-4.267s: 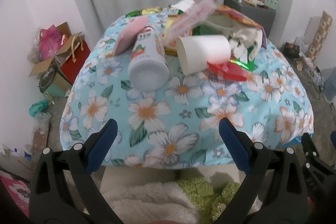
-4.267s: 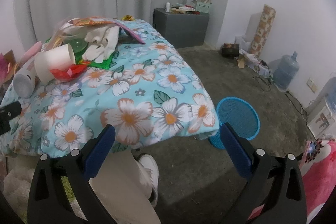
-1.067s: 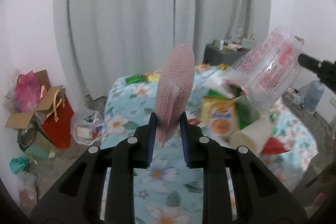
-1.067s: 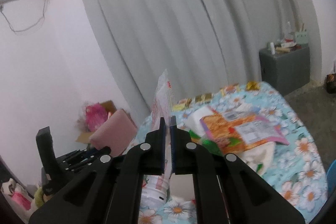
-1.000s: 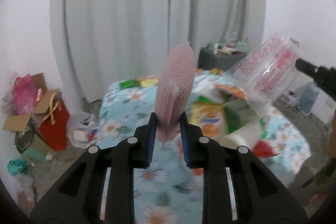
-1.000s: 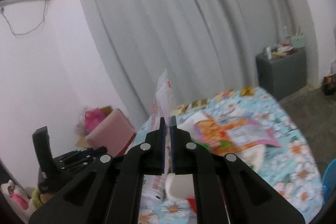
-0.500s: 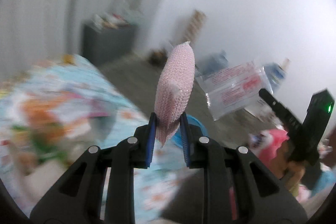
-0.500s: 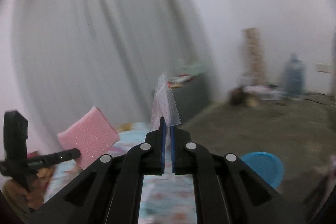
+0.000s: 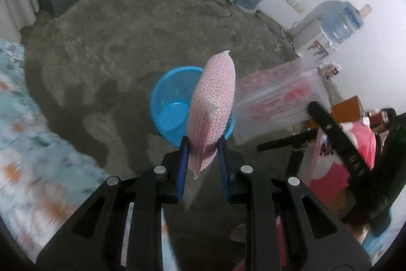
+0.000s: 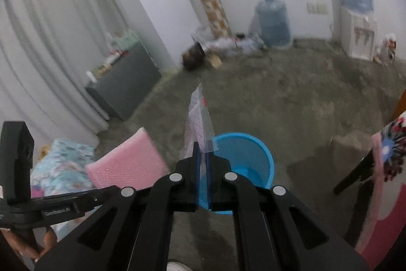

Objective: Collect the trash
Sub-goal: 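Carry the pink sponge with the left tool over the blue wastebasket, then open the left tool to drop the sponge into the wastebasket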

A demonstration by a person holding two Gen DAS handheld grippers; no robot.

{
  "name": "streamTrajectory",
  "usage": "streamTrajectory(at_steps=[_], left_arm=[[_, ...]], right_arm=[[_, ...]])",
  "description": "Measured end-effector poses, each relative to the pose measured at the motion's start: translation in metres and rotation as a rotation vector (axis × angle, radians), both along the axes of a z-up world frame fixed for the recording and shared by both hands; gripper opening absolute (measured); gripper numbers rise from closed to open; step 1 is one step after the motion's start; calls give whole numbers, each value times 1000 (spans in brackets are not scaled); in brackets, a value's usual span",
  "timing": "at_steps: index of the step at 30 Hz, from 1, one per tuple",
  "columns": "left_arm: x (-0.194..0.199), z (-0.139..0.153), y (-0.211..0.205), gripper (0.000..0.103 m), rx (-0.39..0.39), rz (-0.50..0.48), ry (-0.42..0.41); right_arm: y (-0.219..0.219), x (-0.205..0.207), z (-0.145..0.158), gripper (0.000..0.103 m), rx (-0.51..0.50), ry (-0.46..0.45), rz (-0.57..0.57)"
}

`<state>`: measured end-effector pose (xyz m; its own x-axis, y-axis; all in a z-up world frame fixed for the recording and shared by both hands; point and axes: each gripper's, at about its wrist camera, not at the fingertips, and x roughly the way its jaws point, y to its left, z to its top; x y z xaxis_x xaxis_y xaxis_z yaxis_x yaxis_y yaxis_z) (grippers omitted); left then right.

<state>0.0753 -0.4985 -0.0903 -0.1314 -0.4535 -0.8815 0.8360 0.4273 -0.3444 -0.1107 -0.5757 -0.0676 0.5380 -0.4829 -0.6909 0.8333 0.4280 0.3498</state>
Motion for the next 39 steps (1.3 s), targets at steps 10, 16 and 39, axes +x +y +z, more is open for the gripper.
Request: streamTrajectory(at_steps=[10,16,39], left_arm=[[9,-53,-81,60,164,-9,-198],[2,-11,-46,60,90,-16,-240],[-62,224,377,79,-322,284,-573]], right_arm=[[-79,29,-112,44,254,133,-67],[-50,-5,-113,51,250,104,-96],[176,67,86,97,-290,278,223]])
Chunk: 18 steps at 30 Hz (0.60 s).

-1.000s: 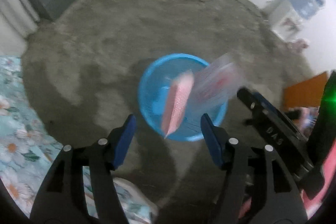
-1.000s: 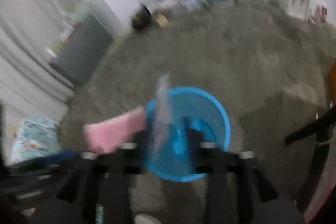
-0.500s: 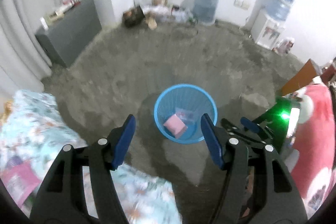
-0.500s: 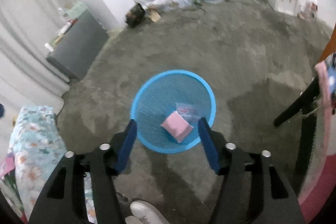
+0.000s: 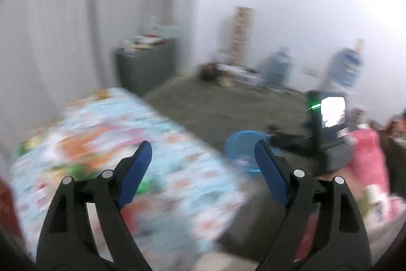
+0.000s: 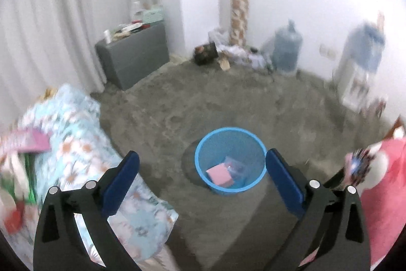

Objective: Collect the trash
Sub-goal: 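Open the left tool to drop the sponge into the wastebasket, then reach the right tool to the white paper cup and grasp it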

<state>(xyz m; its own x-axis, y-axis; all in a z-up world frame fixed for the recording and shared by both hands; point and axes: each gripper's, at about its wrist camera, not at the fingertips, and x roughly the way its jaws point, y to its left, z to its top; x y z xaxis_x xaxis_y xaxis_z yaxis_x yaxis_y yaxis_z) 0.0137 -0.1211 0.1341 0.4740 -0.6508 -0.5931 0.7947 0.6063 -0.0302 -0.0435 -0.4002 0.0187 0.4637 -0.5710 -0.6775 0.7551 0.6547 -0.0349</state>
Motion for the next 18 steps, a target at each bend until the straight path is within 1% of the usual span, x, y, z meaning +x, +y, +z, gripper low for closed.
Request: streamTrajectory(at_steps=[1,4,6,7,9,12,15,17,18], left_arm=[[1,-5,16,80,4,41,-5],[9,-18,79,81,-5,209,18],[11,-28,113,81,-21,294,24],[14,-33,132,81,-28,347,23],[17,-45,161,81,-43,423,40],[24,-61,190,81,-80,480,100],[34,-76,205,81,-75,514,128],[37,-88,211,81,-70,532,135],[39,-92,216,81,-72,543,145]], right_arm=[[18,12,3,97,-38,33,59],[61,41,4,97,-110,125,163],[88,54,4,97,-125,150,234],[100,59,6,97,-117,148,274],[117,65,8,97,-97,144,347],[146,78,11,97,-78,141,460],[168,88,8,97,16,119,561],[185,95,-2,97,114,113,645],[191,97,-7,97,136,121,666]])
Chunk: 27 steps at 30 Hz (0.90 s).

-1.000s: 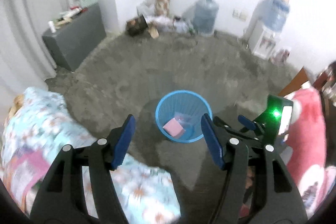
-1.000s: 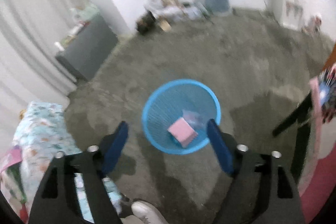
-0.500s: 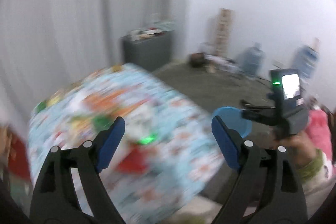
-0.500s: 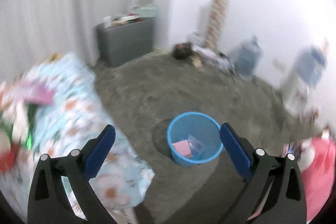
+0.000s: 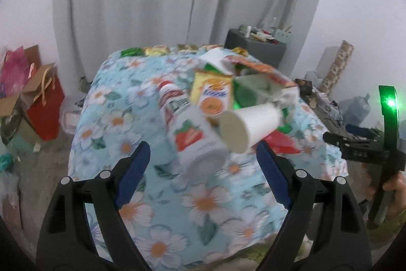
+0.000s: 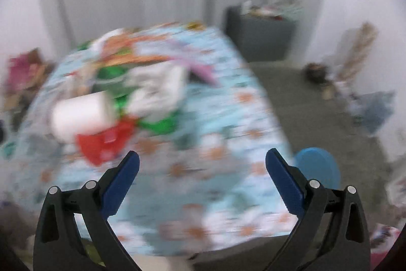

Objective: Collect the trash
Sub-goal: 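Reach the right tool to the white paper cup and grasp it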

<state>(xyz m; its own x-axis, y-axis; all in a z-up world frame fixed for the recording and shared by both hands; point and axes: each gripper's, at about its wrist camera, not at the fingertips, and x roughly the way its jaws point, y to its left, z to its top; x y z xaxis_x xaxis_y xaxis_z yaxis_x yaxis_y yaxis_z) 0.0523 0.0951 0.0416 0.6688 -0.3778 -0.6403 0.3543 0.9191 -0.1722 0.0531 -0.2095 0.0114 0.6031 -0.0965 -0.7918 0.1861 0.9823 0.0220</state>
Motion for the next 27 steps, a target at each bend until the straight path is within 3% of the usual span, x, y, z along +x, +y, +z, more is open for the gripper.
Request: streamTrajectory(at_steps=[2,9,16,19,21,27], left_arm=[[5,-18,7,81,-11,12,18],[12,-36,14,81,-70,-27,47],[10,-33,8,81,-129,-78,16],[7,-29,1,81,-153,-120,-5],[6,-30,-4,80,-153,-135,-6],[9,-37,-3,65,-140,-124,19]], right_arm=[[16,8,-14,97,12,39,36],[33,18,-46,97,50,90,54],[48,5,-2,97,-9,-136,118],[53,8,13,97,16,-190,165],[58,15,17,97,45,-199,190],[78,48,12,97,113,-150,232]])
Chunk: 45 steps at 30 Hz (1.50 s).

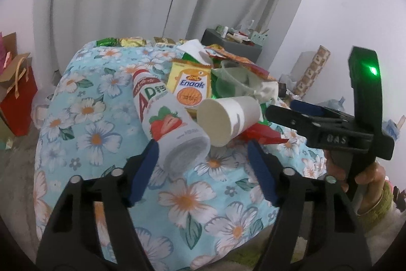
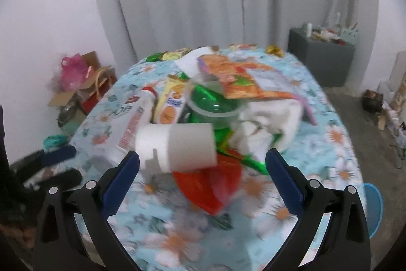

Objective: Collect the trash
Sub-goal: 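Reach the right tool to the white paper cup and grasp it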

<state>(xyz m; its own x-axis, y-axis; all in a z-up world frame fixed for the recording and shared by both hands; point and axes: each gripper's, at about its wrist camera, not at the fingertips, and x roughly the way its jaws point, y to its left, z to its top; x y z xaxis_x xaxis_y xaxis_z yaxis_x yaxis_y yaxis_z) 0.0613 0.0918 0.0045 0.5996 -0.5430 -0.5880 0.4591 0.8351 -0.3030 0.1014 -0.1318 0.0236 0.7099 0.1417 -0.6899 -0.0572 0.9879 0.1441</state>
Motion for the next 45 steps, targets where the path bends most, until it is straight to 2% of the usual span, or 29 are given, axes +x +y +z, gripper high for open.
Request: streamTrajectory(at_steps=[10,15,22,32,39,45], left_arm=[[10,-5,25,48,-52,50,39],[11,-9,27,44,-59,45,55],[13,-9,26,43,-48,44,44],[15,-11,22,43,-51,47,49],[12,-8,20,43,-41,50,37],[9,-5,20,43,-37,54,29]], right_arm=[[35,28,-17,94,-43,61,-6],[42,37,-27,86,-95,102,-35],[39,37,-26,82,-108,107,-50],[15,17,-14,82,11,90,-29],[-10,5,-5,82,186,57,-3],[-30,0,-11,82,343,84,11]])
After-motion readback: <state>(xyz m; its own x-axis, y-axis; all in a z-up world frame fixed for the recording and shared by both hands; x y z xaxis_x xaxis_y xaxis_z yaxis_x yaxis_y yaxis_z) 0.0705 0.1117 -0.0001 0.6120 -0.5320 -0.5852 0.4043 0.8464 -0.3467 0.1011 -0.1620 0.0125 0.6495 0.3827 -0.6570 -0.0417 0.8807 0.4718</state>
